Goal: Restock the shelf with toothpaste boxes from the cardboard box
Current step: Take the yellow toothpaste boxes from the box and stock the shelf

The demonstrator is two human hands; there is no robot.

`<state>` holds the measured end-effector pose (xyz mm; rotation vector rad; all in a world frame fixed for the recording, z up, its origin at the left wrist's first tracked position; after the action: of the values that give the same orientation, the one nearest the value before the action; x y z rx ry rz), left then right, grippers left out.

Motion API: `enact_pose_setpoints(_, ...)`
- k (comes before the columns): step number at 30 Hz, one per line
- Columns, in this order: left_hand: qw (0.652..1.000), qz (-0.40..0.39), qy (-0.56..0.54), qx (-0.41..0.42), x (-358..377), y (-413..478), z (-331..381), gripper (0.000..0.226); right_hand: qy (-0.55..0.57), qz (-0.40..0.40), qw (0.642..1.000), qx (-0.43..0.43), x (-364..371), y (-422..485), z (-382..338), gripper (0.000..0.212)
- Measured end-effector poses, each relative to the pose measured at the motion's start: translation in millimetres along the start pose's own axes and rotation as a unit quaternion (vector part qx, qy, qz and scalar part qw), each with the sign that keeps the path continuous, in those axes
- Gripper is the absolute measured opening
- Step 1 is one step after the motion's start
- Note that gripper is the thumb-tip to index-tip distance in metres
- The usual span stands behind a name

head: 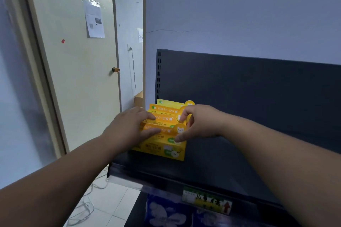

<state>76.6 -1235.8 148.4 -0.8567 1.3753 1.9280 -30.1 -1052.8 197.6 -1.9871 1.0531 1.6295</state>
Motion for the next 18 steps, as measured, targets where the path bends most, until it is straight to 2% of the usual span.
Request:
enact_pose_setpoints(3,1.0,0.011,-0.008,0.015,4.2,4.0,25.9,0.05,-0.003,0.043,0.999,0.02,-7.4,-12.4,16.5,0.06)
enact_pose_setpoints(10,0.996,0.029,-0.011,0.086,23.2,5.4,121.7,0.052,-0.052,0.108,0.99,0.07,-30.5,-80.7,79.4,0.073)
enact_pose_setpoints(18,0.978,0.011,-0.062,0.196,48.1,-28.7,308.1,0.055,-0.101,0.166,0.961,0.196,-88.1,-235.9,186.7,0.073)
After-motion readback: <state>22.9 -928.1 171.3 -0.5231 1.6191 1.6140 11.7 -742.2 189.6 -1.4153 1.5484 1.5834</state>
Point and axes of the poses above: each hand's wrist, its own y-axis towards the middle knuckle, its own x-axis out of the palm, z = x × y, the point moved 1 cm from there along y, towards the middle knuckle, and after that the axes turned 14 degrees about z, right-handed, at the moved point
